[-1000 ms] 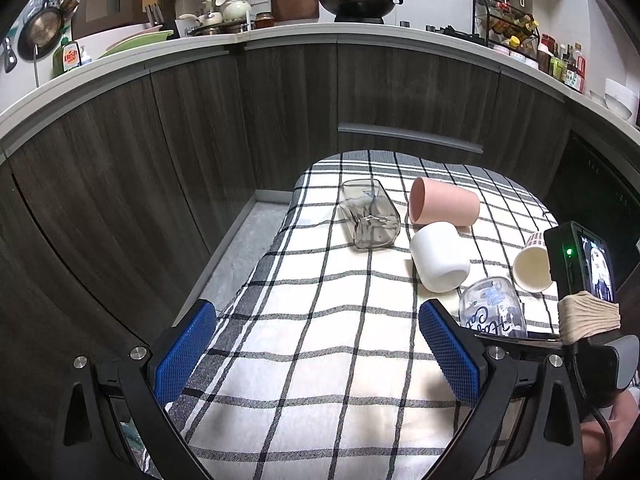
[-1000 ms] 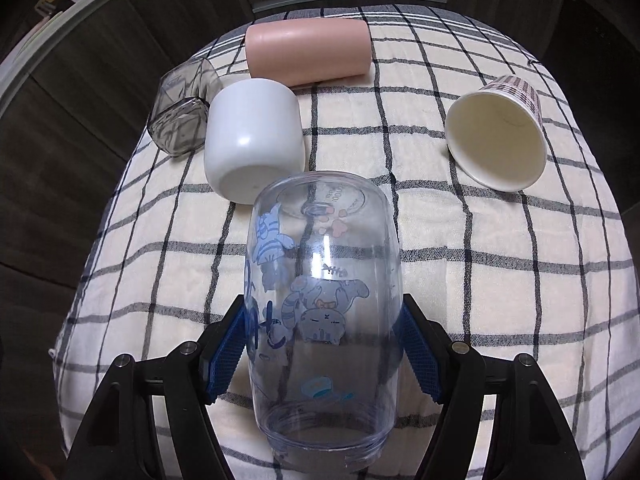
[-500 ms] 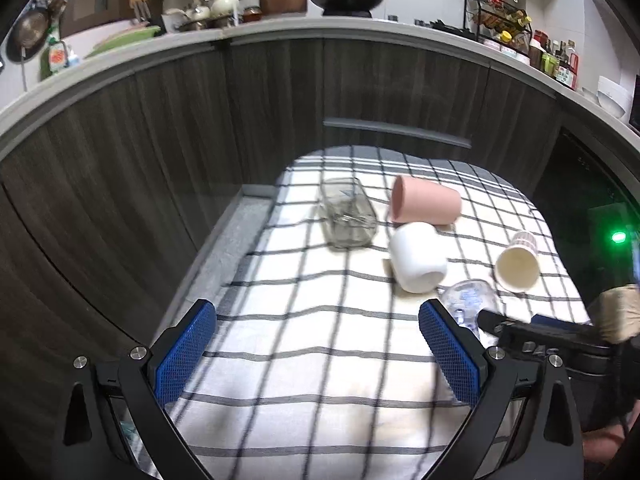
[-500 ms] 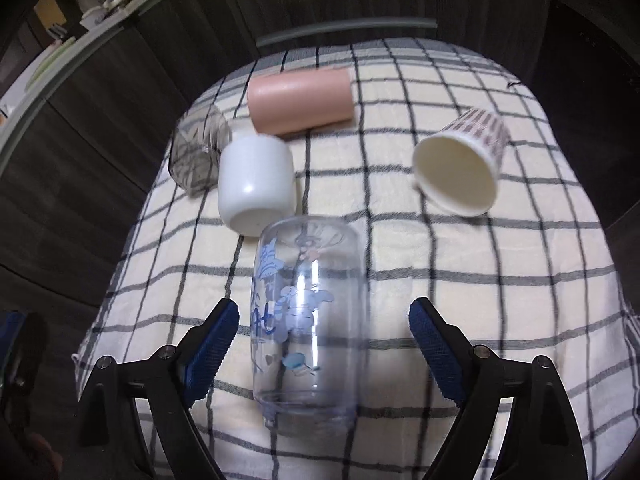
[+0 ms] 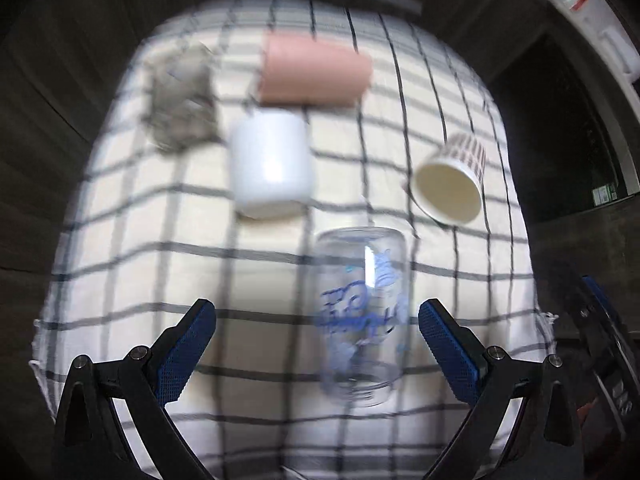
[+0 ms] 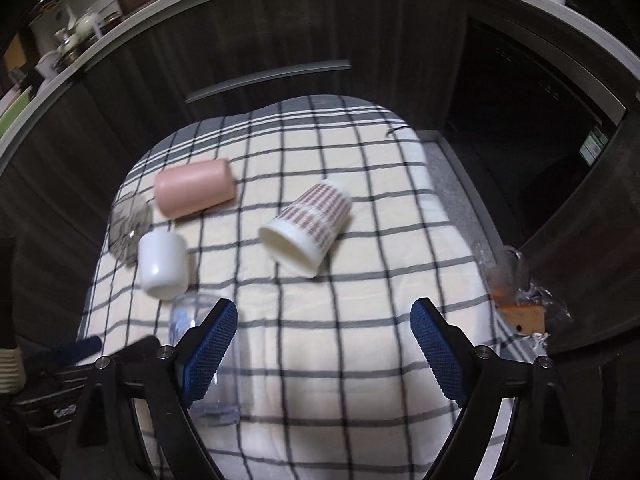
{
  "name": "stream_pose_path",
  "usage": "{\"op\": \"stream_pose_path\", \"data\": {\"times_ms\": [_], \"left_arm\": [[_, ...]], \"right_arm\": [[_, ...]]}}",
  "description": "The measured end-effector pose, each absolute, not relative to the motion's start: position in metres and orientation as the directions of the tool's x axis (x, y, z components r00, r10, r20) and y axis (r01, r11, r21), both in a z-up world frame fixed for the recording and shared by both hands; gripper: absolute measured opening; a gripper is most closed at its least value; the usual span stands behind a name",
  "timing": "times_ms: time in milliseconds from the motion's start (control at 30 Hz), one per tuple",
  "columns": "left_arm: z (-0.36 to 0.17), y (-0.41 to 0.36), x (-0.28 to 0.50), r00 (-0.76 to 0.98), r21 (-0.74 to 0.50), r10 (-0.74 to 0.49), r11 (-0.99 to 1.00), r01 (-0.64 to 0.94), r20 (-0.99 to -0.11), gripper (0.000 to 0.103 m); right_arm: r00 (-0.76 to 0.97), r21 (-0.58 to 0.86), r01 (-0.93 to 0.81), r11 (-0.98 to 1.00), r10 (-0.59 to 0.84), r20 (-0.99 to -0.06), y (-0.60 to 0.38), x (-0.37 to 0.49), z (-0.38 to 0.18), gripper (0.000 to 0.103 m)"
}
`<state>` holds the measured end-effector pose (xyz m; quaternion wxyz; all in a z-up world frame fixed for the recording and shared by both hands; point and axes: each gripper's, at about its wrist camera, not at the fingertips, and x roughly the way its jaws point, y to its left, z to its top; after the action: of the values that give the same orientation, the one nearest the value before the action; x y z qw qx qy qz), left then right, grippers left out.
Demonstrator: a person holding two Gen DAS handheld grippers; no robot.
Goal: Flip cup upside down
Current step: 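Rotate the clear cup in the left gripper so its base faces up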
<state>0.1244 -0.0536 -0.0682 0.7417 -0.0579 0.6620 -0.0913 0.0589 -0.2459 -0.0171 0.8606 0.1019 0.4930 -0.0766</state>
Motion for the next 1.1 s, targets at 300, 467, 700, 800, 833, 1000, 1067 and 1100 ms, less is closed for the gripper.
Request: {"op": "stream_pose_path", "data": {"times_ms": [300,467,700,800,833,1000,1067,1100], "left_arm": [[-0.126,-0.124,0.172,-0.208,-0.086,-0.061,0.990,0.114,-0.976,0.101],[-0.139,-0.136,0.172,-0.256,-0.045,-0.011,0.991,0.129,-0.967,0.090],[-0.149,-0.139,0.170,-0.271,-0.020,0.017,0.991,0.134,-0.962,0.071],[-0.150,-0.140,0.165,-0.265,-0.026,0.011,0.990,0.136,-0.964,0.071],[-0.151,-0.140,0.167,-0.262,-0.028,0.009,0.990,0.136,-0.965,0.071],[-0.137,-0.129,0.160,-0.231,-0.047,-0.016,0.990,0.131,-0.973,0.071],[-0.126,-0.124,0.149,-0.195,-0.056,-0.030,0.990,0.130,-0.980,0.071],[-0.122,-0.121,0.146,-0.170,-0.056,-0.034,0.990,0.131,-0.985,0.071]], "right_arm": [[0.485,0.173,0.315,0.933,-0.002,-0.874,-0.300,0.080,-0.026,0.088],[0.483,0.209,0.318,0.925,0.031,-0.875,-0.311,0.085,-0.037,0.088],[0.466,0.262,0.324,0.909,0.088,-0.880,-0.316,0.093,-0.057,0.088],[0.463,0.270,0.320,0.908,0.099,-0.881,-0.315,0.094,-0.061,0.088],[0.463,0.270,0.317,0.909,0.101,-0.881,-0.315,0.094,-0.061,0.088],[0.456,0.271,0.316,0.909,0.105,-0.884,-0.312,0.093,-0.063,0.088],[0.456,0.265,0.315,0.911,0.100,-0.885,-0.311,0.092,-0.062,0.088],[0.459,0.261,0.311,0.914,0.096,-0.883,-0.310,0.091,-0.060,0.088]]}}
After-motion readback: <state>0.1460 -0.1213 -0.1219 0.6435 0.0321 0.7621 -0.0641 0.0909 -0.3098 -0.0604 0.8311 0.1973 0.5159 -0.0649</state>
